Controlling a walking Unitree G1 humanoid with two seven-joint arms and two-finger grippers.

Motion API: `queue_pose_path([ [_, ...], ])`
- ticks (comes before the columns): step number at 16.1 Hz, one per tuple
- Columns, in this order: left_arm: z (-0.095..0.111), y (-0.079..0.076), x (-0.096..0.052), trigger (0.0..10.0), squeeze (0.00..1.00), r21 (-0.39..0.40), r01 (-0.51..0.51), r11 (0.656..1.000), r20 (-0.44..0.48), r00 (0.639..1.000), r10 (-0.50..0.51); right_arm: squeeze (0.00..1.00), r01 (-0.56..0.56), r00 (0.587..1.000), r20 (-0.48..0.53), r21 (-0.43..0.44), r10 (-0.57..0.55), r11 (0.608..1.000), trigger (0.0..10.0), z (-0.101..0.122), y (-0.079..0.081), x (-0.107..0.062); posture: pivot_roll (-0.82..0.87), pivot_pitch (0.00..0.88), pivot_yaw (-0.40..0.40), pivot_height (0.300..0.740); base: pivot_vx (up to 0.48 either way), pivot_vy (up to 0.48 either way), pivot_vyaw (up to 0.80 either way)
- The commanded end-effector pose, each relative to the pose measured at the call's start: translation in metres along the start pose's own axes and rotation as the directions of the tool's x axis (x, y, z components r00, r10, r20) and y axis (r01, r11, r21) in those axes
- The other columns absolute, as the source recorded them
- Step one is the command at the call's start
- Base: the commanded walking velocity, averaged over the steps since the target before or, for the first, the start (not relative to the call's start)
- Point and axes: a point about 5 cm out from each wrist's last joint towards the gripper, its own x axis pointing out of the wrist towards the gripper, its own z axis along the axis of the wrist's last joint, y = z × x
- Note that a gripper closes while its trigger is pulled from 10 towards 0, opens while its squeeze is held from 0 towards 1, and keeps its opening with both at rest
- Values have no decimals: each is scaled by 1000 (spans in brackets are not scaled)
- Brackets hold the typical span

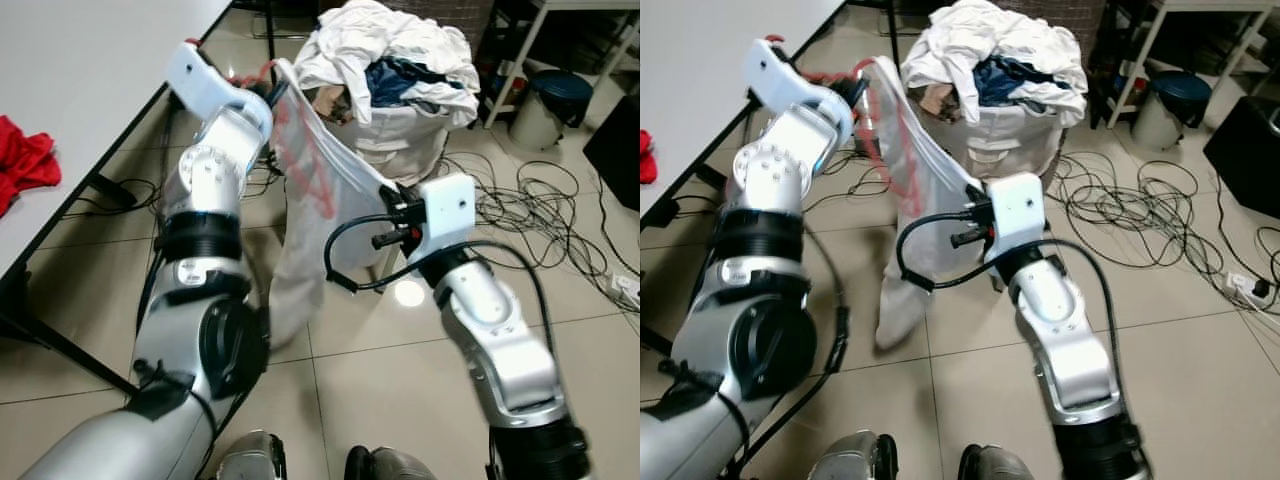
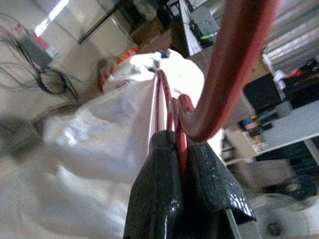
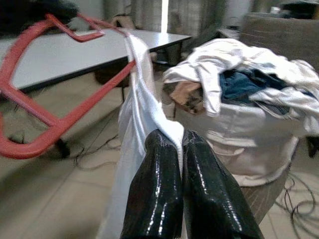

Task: Hang hanger

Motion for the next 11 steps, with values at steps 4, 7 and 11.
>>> queue_pose_path([
  [4,5,-21,1,10000,0,-139,30,990,-38,999,-36,0,31,997,73,-3,-31,1000,10000,1,0,0,-111,90,39,740,0,0,0],
  [7,2,-22,3,10000,0,-126,33,991,-44,998,-39,0,-51,994,93,-62,56,997,10000,1,20,6,-108,84,52,740,0,0,0],
  [11,-1,-24,4,10000,0,32,56,998,-16,998,-55,0,-246,963,79,-115,256,962,10000,4,58,5,-107,80,56,740,0,0,0],
])
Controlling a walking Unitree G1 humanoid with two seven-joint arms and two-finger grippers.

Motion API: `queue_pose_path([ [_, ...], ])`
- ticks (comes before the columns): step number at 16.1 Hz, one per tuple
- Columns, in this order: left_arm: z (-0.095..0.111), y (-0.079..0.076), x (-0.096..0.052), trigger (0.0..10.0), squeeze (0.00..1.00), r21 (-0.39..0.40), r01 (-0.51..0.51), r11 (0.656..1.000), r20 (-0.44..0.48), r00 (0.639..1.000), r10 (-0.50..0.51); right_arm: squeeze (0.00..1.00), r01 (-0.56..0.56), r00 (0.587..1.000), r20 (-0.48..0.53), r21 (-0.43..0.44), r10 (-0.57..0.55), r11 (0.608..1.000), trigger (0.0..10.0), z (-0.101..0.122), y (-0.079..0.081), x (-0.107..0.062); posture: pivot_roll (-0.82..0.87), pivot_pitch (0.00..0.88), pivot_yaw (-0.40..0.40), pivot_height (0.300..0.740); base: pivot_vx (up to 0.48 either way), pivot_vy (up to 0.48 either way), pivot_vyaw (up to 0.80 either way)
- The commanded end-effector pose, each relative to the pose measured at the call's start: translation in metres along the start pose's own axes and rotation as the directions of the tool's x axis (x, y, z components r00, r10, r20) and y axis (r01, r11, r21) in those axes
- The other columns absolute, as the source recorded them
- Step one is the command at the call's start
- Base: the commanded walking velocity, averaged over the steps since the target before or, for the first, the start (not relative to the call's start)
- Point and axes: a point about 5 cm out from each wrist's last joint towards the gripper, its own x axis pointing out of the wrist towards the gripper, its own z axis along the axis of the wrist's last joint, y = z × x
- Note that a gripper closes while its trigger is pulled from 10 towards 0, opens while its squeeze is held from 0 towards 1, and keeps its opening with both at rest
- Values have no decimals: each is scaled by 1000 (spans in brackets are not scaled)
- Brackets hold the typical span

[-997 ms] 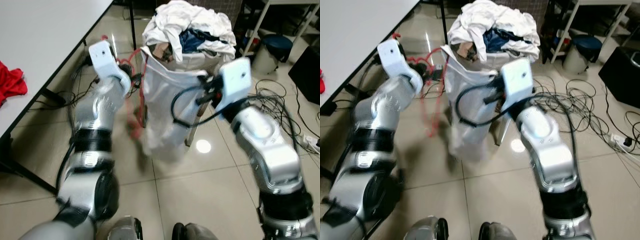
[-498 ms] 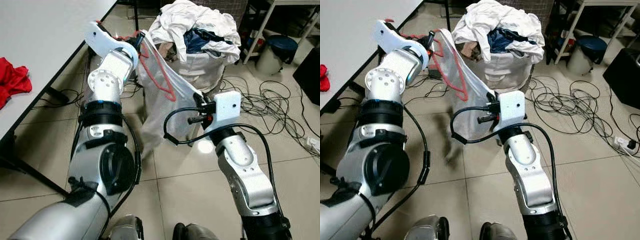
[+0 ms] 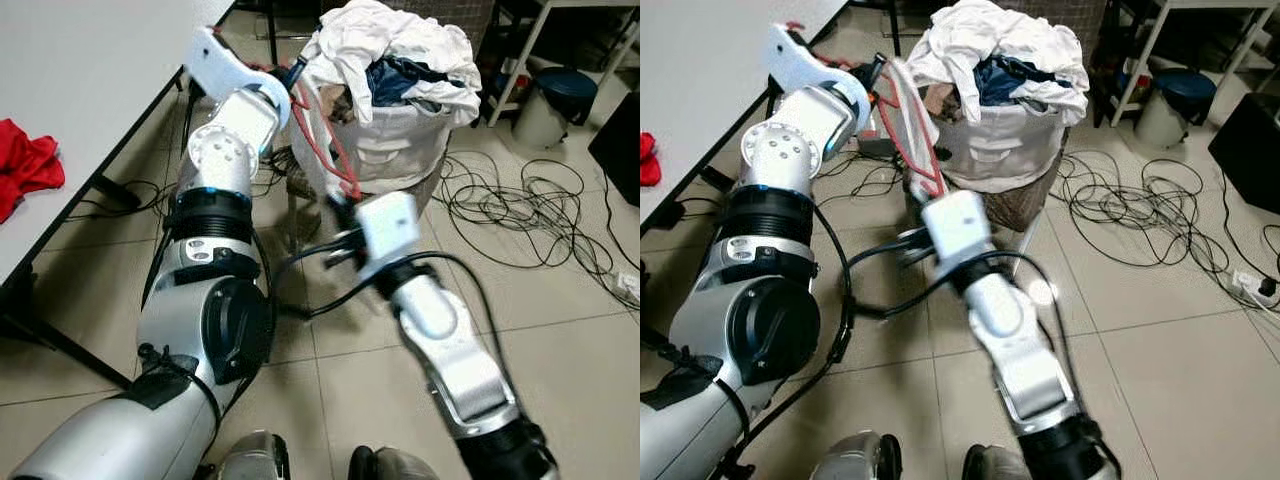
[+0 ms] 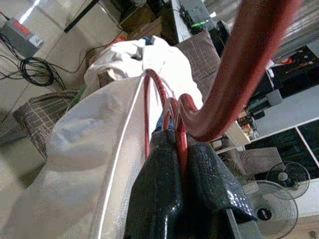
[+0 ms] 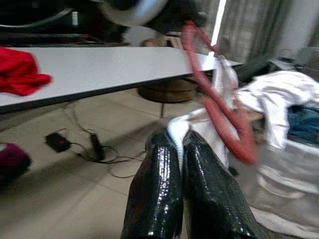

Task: Hang hanger

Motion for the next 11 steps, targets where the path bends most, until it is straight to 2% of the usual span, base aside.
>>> queue_pose_path([
  [1,4,-4,0,10000,0,20,18,1000,27,999,-18,0,-21,999,35,0,21,1000,10000,8,5,2,-105,77,55,740,0,0,0],
  [4,2,-2,1,10000,0,115,27,993,48,998,-32,0,13,994,106,15,-14,1000,10000,19,4,1,-105,77,55,740,0,0,0],
  [7,2,1,2,10000,0,220,22,975,72,997,-39,0,19,999,34,-48,-17,999,10000,2,2,-10,-109,79,58,740,0,0,0],
  [8,3,2,3,10000,0,249,18,968,84,996,-40,0,50,998,-35,-56,-52,997,10000,-11,-3,-17,-113,84,61,740,0,0,0],
  [9,5,4,4,10000,0,251,8,968,93,995,-33,0,134,983,-118,-45,-138,990,10000,-28,-14,-25,-117,84,64,740,0,0,0],
  [10,8,5,5,10000,0,246,1,969,102,994,-28,0,214,964,-158,-14,-213,977,10000,-36,-24,-33,-114,88,65,740,0,0,0],
  [11,11,6,5,10000,0,253,0,967,111,993,-29,0,248,959,-146,1,-245,969,10000,-34,-30,-37,-119,90,71,740,0,0,0],
])
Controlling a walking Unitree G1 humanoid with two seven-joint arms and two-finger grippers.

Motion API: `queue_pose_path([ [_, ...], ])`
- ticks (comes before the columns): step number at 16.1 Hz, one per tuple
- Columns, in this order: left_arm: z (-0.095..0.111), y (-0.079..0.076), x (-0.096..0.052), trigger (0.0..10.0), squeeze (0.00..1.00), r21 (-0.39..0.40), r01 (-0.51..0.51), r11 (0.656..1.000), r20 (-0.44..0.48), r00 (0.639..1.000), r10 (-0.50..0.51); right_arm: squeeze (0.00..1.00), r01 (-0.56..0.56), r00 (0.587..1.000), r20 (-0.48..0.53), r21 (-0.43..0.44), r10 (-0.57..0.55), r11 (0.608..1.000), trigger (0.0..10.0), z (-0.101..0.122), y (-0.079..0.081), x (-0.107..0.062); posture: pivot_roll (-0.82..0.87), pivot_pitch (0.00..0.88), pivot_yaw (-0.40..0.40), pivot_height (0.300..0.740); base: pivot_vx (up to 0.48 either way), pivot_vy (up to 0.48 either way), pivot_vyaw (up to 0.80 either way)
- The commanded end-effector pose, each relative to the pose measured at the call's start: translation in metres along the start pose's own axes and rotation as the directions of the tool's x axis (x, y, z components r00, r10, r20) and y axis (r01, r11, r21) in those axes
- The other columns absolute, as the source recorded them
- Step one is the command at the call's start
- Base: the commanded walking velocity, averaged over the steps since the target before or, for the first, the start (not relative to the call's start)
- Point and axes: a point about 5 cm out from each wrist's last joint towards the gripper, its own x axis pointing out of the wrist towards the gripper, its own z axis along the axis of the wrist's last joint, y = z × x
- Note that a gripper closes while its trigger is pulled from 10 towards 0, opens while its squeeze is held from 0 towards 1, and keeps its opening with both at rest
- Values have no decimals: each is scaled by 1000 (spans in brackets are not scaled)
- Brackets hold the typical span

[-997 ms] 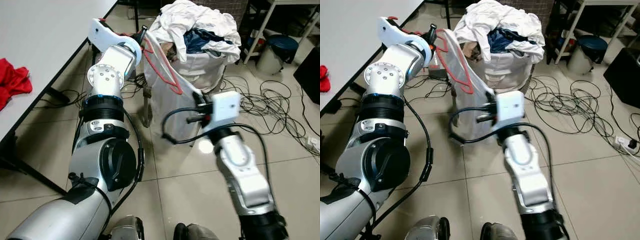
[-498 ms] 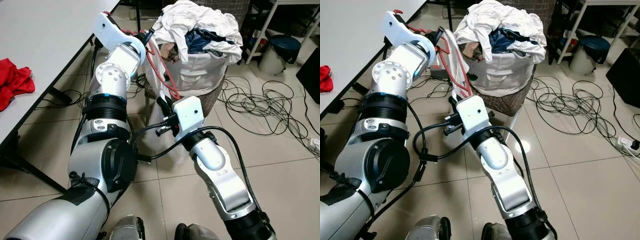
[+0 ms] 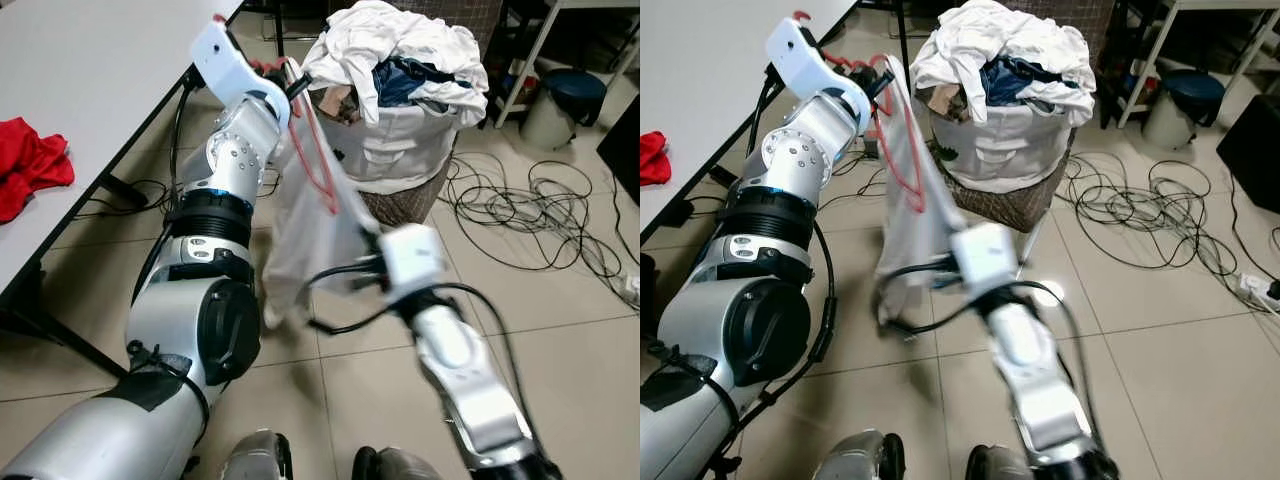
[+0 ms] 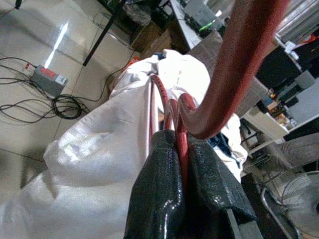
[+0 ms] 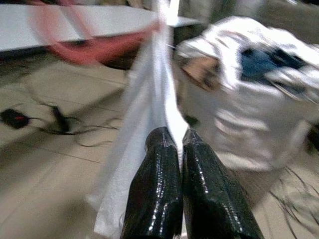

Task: Hang hanger

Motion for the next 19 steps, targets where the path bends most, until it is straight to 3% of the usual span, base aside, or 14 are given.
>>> queue_pose_path([
  [1,15,-1,0,10000,0,18,15,1000,71,997,-16,0,12,999,29,20,-13,1000,10000,7,-3,-1,-119,90,71,740,0,0,0],
  [4,13,1,1,10000,0,-5,-3,1000,65,998,4,0,-30,996,87,23,28,999,10000,20,3,1,-119,92,77,740,0,0,0],
  [6,9,-1,2,10000,0,-41,-13,999,52,999,15,0,-101,989,108,-6,101,995,10000,26,19,5,-117,91,79,740,0,0,0],
  [8,3,-5,2,10000,0,-45,-6,999,37,999,7,0,-150,978,152,19,145,989,10000,39,33,10,-115,93,79,740,0,0,0],
  [14,0,-11,1,10000,0,-91,8,996,32,999,-5,0,-204,965,170,9,199,979,10000,46,46,17,-109,92,76,740,0,0,0],
  [16,0,-12,1,10000,0,-69,11,998,28,1000,-9,0,-211,966,154,-5,209,977,10000,42,45,15,-106,93,77,740,0,0,0],
  [19,-15,-18,0,10000,0,75,46,996,1,999,-46,0,-239,956,188,55,225,969,10000,56,52,18,-111,93,84,740,0,0,0],
])
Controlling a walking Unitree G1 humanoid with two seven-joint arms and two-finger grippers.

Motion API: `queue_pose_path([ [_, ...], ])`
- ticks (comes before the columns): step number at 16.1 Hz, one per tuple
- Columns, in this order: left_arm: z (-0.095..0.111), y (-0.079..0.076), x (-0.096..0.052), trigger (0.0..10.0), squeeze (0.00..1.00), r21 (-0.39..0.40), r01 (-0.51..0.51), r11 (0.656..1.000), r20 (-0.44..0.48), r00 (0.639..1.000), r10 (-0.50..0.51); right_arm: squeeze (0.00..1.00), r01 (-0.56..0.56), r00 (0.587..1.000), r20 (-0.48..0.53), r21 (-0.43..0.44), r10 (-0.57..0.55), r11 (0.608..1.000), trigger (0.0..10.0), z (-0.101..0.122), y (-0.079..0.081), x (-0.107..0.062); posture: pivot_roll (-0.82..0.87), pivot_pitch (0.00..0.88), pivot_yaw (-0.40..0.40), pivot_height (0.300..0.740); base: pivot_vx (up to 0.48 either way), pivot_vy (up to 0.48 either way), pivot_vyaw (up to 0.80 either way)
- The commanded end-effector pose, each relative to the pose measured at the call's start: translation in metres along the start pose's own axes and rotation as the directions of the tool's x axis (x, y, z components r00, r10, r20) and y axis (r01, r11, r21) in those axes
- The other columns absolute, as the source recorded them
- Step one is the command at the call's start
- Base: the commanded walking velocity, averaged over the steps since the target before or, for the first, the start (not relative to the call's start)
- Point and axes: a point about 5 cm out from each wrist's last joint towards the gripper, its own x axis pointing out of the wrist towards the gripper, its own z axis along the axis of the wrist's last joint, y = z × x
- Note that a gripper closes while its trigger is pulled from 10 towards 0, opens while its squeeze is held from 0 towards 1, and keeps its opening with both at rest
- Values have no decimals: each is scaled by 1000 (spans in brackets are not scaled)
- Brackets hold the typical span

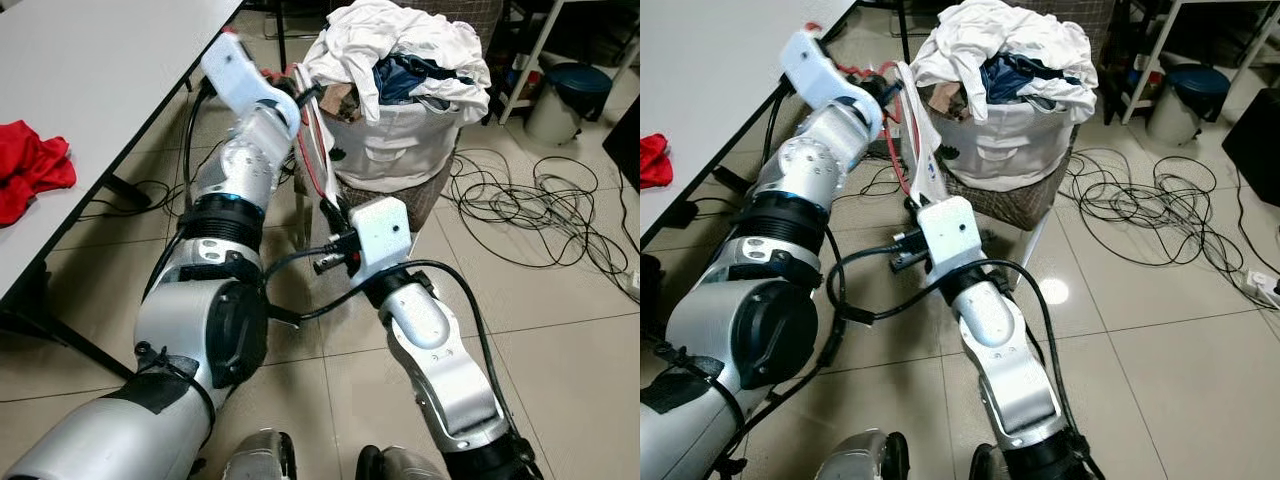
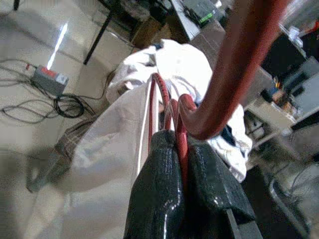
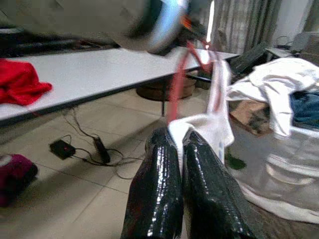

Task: Hang hanger

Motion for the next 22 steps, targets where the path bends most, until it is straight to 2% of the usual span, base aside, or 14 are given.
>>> queue_pose_path([
  [1,-5,-7,-1,10000,0,61,28,998,-5,1000,-28,0,-52,997,55,24,50,998,10000,15,9,6,-112,91,83,740,0,0,0],
  [2,-16,-8,-2,10000,0,89,18,996,-29,999,-16,0,-65,995,72,43,62,997,10000,21,12,10,-112,92,81,740,0,0,0],
  [6,-25,-9,-4,10000,0,211,19,977,-5,1000,-19,0,-51,997,68,50,47,997,10000,22,14,13,-114,84,77,740,0,0,0],
  [7,-27,-12,-6,10000,0,305,59,950,3,998,-63,0,75,995,60,104,-82,992,10000,24,-4,16,-116,81,81,740,0,0,0],
  [9,-33,-14,-10,10000,0,412,118,904,-30,993,-116,0,202,976,52,154,-212,967,10000,27,-29,17,-117,77,80,740,0,0,0],
  [12,-39,-17,-18,10000,0,450,223,865,-96,975,-202,0,330,940,33,149,-338,932,10000,24,-64,13,-116,75,77,740,0,0,0],
  [14,-35,-12,-19,10000,0,453,194,870,-72,981,-182,0,317,945,42,133,-325,939,10000,25,-67,8,-113,75,74,740,0,0,0],
  [16,-18,2,-12,10000,0,391,66,918,0,997,-72,0,191,978,67,104,-198,976,10000,21,-55,-7,-112,80,70,740,0,0,0],
  [17,-12,5,-10,10000,0,358,32,933,23,999,-43,0,162,983,71,95,-169,982,10000,19,-50,-12,-113,82,70,740,0,0,0],
  [18,6,9,-6,10000,0,237,-20,971,69,998,4,0,79,993,88,49,-83,996,10000,13,-38,-26,-113,82,70,740,0,0,0],
  [19,14,6,-5,10000,0,153,-8,988,76,997,-4,0,51,995,91,13,-52,999,10000,8,-34,-33,-114,85,75,740,0,0,0],
  [20,16,4,-5,10000,0,124,2,992,75,997,-12,0,44,995,93,-2,-43,999,10000,5,-33,-35,-114,85,75,740,0,0,0],
  [21,17,-3,-5,10000,0,26,47,999,45,998,-48,0,39,995,98,-30,-36,999,10000,-2,-32,-40,-113,88,83,740,0,0,0],
  [22,17,-10,-4,10000,0,-23,74,997,25,997,-74,0,30,995,98,-43,-26,999,10000,-7,-32,-43,-112,89,87,740,0,0,0],
])
